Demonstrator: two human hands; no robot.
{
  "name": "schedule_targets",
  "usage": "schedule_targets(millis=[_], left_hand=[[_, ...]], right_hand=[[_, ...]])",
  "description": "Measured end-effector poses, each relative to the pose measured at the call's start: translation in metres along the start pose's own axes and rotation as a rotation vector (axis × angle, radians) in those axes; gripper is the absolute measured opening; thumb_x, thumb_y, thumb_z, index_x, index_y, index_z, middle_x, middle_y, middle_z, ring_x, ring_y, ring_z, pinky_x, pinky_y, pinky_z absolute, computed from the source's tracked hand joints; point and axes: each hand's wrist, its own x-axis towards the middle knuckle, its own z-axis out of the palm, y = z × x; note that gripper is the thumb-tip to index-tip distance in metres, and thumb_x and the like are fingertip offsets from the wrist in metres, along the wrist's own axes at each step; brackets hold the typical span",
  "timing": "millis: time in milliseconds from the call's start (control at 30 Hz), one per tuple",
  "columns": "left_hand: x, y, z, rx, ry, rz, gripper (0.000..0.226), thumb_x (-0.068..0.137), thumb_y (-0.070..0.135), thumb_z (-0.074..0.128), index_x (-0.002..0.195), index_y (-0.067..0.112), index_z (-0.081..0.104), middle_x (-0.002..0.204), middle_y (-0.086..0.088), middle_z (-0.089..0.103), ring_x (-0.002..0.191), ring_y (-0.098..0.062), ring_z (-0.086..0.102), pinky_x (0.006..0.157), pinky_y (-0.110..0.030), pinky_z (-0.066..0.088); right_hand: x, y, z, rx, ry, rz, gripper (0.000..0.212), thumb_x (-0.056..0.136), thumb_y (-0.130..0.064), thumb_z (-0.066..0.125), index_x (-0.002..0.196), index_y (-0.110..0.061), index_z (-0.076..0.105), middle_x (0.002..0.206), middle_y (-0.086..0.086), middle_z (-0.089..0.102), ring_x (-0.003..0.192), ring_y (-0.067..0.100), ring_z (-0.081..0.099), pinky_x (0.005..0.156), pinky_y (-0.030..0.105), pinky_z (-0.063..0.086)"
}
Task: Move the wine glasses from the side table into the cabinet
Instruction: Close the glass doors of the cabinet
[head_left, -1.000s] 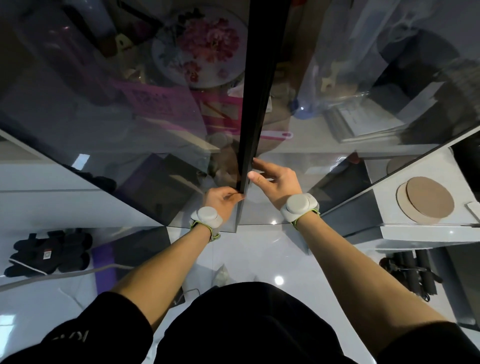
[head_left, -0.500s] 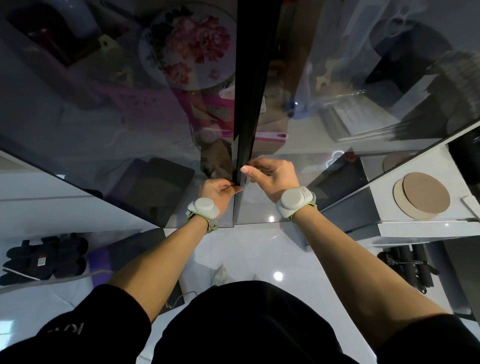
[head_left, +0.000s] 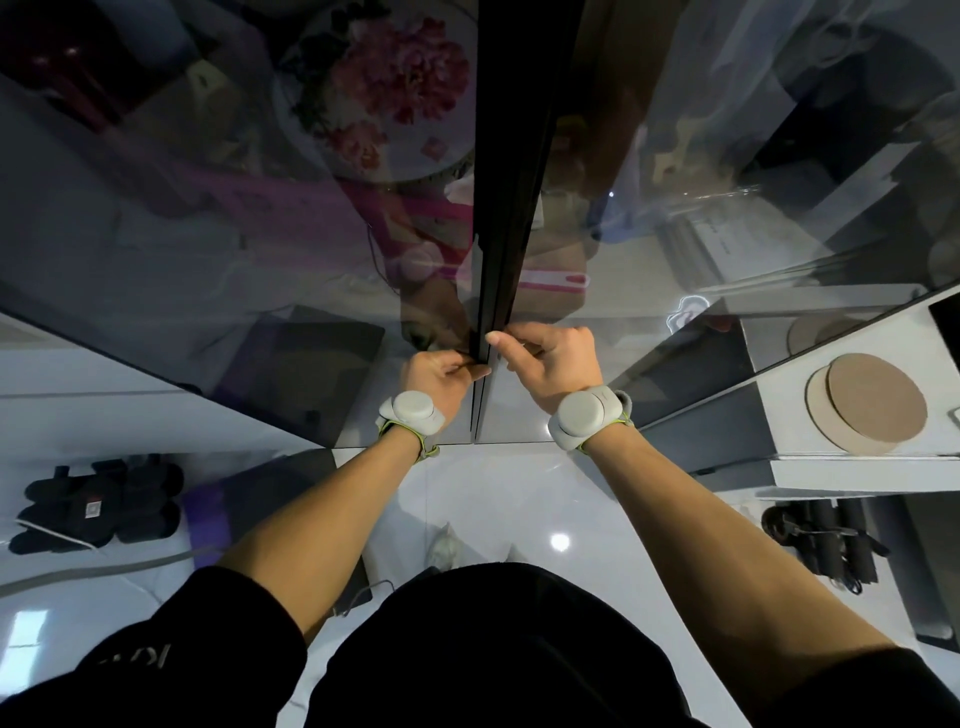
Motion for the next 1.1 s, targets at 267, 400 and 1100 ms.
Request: schedule_targets(millis=[267,400,1100], left_hand=[[0.004,-0.011,0.006,0.218,0.083,0.103,0.010,0.083,0.018,0.071,0.088,0.021,0.079,0.082,0.003,0.077,0.071,-0.012,0.069,0.066,-0.027,0.057],[0.006,-0.012,0.008,0.305,0.114,0.113,0.007,0.083,0.024,0.071,0.085,0.022,0.077,0.076,0.000,0.076,0.067,-0.023,0.067,0.059,-0.036,0.056],[-0.002,-0.005,-0.009,0.363,-0.096,0.091,0.030,0.088,0.032,0.066,0.070,0.009,0.071,0.070,-0.010,0.070,0.066,-0.026,0.064,0.063,-0.035,0.053]], right_hand=[[0.005,0.008,0.003,-0.003,0.011,-0.051,0.033,0.088,-0.040,0.062,0.077,-0.011,0.075,0.057,0.002,0.067,0.053,0.020,0.062,0.056,0.037,0.053],[0.005,0.008,0.005,-0.023,0.026,-0.074,0.040,0.089,-0.045,0.058,0.072,-0.012,0.072,0.054,0.002,0.065,0.050,0.021,0.060,0.052,0.036,0.052],[-0.008,0.011,0.006,-0.083,-0.045,0.190,0.053,0.084,-0.062,0.054,0.080,-0.012,0.070,0.071,0.003,0.072,0.069,0.028,0.067,0.071,0.042,0.056]])
